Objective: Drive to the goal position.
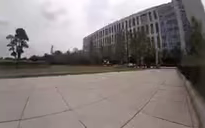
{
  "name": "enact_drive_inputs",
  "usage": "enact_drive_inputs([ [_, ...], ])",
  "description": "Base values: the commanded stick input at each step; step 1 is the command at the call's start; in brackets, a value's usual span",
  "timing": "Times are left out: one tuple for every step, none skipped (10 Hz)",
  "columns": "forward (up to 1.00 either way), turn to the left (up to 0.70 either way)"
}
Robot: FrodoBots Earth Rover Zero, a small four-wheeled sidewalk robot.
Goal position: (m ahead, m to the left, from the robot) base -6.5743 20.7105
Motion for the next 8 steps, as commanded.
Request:
enact_drive_inputs([
  [0.45, 0.27],
  [0.45, 0.27],
  [0.45, 0.27],
  [0.31, 0.33],
  [0.0, 0.45],
  [0.0, 0.45],
  [0.0, 0.45],
  [0.0, 0.45],
])
